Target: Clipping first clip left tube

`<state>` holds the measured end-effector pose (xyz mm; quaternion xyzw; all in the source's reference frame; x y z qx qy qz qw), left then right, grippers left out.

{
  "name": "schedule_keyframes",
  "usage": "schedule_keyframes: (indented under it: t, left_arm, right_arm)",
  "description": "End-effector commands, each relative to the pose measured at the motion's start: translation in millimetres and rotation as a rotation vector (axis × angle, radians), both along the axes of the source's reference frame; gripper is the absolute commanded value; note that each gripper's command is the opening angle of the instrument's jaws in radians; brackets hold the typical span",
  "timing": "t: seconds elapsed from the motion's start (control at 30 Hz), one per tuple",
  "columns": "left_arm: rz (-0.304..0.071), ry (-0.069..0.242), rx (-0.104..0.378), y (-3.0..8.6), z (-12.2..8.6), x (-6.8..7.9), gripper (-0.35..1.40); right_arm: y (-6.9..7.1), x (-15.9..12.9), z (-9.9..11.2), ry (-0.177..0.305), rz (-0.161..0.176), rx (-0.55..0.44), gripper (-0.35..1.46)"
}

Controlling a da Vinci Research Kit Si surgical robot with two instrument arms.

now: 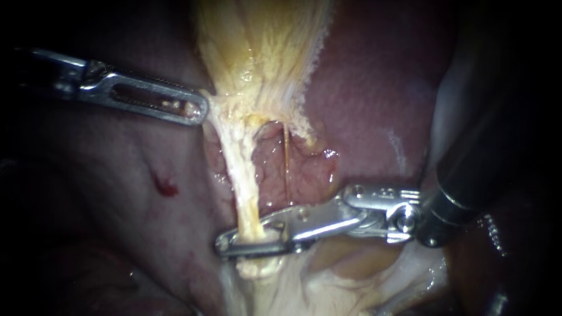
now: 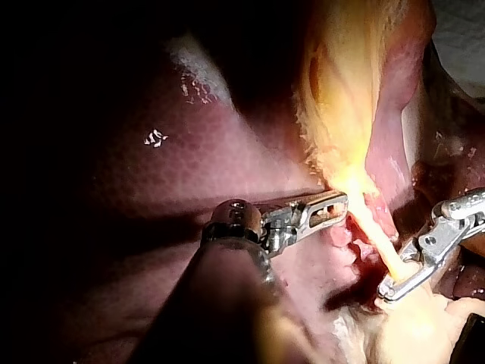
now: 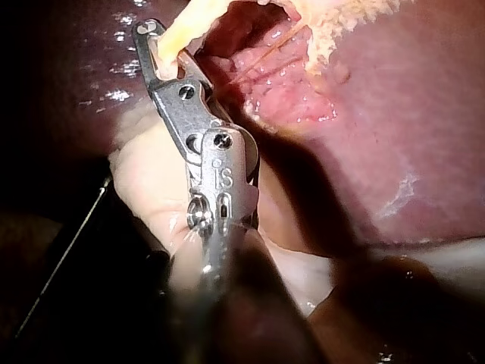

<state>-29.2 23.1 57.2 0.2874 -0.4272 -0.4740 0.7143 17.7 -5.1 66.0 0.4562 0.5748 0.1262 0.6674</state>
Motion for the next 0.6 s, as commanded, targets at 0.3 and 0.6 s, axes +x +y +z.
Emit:
schedule_keyframes:
  t: [0.3,0.6]
  left_arm:
    - [0.000,0.000,0.000,0.0,0.0,0.0,-0.35]
    - [0.000,0.000,0.000,0.0,0.0,0.0,-0.35]
  right_arm:
    - [0.0,0.1,0.0,0.005,-0.006,-0.001,-0.35]
    - [0.0,0.1,0.1,0.008,-0.005,0.000,-0.35]
